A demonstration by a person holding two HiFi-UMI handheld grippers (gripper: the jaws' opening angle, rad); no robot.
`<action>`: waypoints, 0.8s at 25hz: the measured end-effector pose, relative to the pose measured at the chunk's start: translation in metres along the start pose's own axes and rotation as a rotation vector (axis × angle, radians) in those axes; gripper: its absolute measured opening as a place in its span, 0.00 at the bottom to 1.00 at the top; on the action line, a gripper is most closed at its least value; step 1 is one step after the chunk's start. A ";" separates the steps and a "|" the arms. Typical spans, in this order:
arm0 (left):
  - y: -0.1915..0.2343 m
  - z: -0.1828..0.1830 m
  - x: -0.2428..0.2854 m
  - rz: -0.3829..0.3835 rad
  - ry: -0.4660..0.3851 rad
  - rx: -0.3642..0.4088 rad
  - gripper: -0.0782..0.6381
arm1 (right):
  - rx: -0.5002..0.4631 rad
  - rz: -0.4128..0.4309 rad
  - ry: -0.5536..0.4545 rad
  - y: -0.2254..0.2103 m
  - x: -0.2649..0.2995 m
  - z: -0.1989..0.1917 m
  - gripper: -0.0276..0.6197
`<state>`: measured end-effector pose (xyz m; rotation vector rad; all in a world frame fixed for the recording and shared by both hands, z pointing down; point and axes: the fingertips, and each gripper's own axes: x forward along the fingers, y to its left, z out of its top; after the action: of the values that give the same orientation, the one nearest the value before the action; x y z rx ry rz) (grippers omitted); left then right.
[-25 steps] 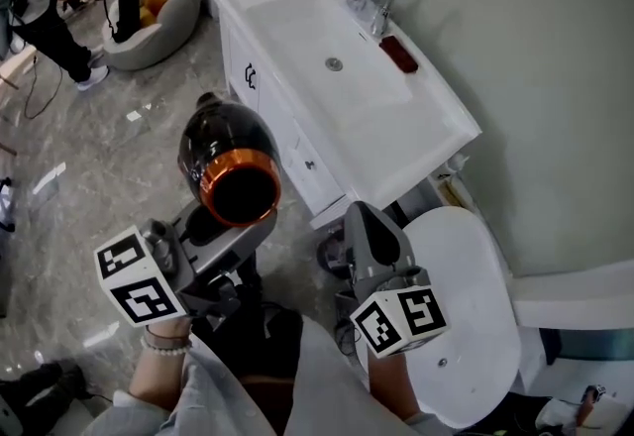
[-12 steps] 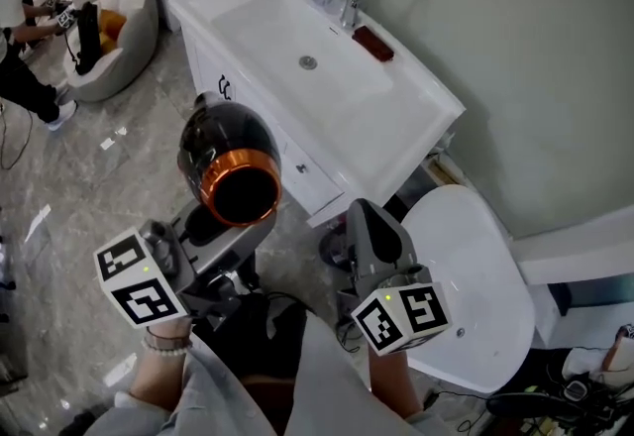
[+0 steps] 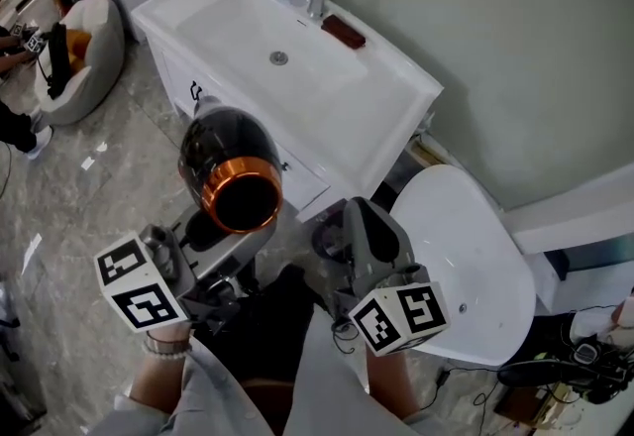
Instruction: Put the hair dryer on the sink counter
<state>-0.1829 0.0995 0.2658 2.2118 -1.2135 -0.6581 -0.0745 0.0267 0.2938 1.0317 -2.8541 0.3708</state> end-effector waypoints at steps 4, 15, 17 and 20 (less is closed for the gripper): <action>0.005 -0.001 0.014 -0.021 0.019 -0.004 0.36 | 0.005 -0.031 -0.003 -0.016 0.002 0.000 0.04; 0.034 0.005 0.070 -0.043 0.057 -0.002 0.36 | 0.018 -0.066 -0.011 -0.063 0.033 0.008 0.04; 0.041 0.008 0.082 -0.044 0.060 -0.006 0.36 | 0.019 -0.071 -0.008 -0.075 0.042 0.012 0.04; 0.051 0.012 0.100 -0.043 0.062 -0.006 0.36 | 0.020 -0.073 -0.003 -0.091 0.056 0.016 0.04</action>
<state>-0.1740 -0.0133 0.2739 2.2420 -1.1337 -0.6047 -0.0597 -0.0798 0.3052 1.1376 -2.8111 0.3933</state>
